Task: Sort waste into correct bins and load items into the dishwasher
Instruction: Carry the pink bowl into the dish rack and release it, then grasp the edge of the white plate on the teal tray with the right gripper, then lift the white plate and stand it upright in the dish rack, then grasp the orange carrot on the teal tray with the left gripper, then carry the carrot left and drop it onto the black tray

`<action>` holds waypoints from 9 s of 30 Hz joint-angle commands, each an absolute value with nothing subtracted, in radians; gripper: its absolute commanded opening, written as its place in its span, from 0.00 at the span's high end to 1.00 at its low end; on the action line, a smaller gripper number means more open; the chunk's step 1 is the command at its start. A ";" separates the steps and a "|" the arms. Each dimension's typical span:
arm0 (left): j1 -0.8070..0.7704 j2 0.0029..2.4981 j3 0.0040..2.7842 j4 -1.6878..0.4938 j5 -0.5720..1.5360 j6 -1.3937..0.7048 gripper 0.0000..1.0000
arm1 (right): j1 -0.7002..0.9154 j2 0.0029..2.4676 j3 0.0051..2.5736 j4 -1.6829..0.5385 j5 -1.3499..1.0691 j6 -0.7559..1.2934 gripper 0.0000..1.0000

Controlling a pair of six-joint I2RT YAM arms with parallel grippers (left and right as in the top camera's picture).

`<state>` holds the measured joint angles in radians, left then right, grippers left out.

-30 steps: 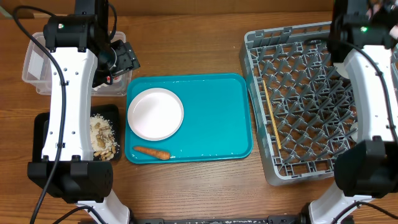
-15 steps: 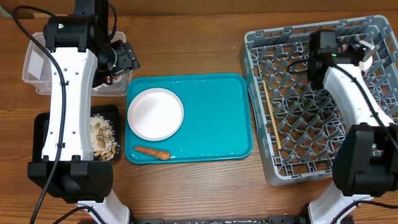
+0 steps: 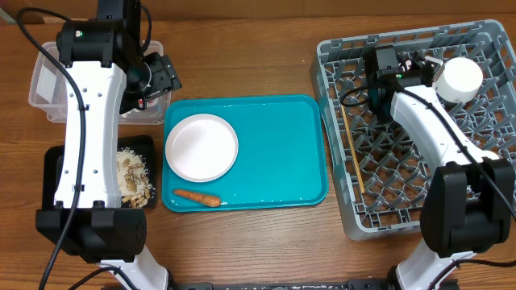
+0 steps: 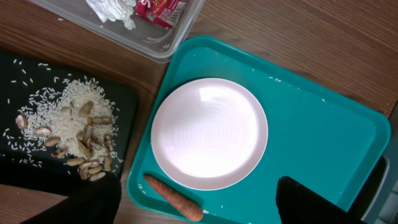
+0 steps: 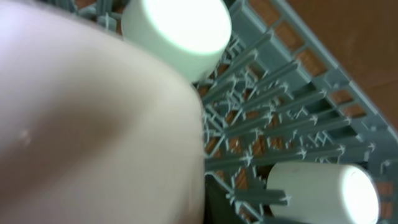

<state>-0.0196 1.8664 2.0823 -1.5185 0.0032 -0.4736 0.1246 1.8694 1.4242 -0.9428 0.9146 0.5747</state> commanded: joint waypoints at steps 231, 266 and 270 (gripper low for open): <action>-0.241 1.834 1.059 -0.971 0.119 -1.175 0.05 | -0.335 1.667 1.773 -1.235 0.049 0.284 0.00; -0.168 1.834 1.175 -1.073 0.066 -1.036 0.96 | -0.335 1.667 1.773 -1.241 0.049 0.284 0.01; -0.115 1.819 1.308 -1.180 0.022 -0.962 0.96 | -0.335 1.667 1.773 -1.240 0.049 0.284 0.01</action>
<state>-0.1490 1.8347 1.2045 -1.1465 0.0818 -1.0412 -0.3355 1.6684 1.7687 -1.2430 0.0551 0.2871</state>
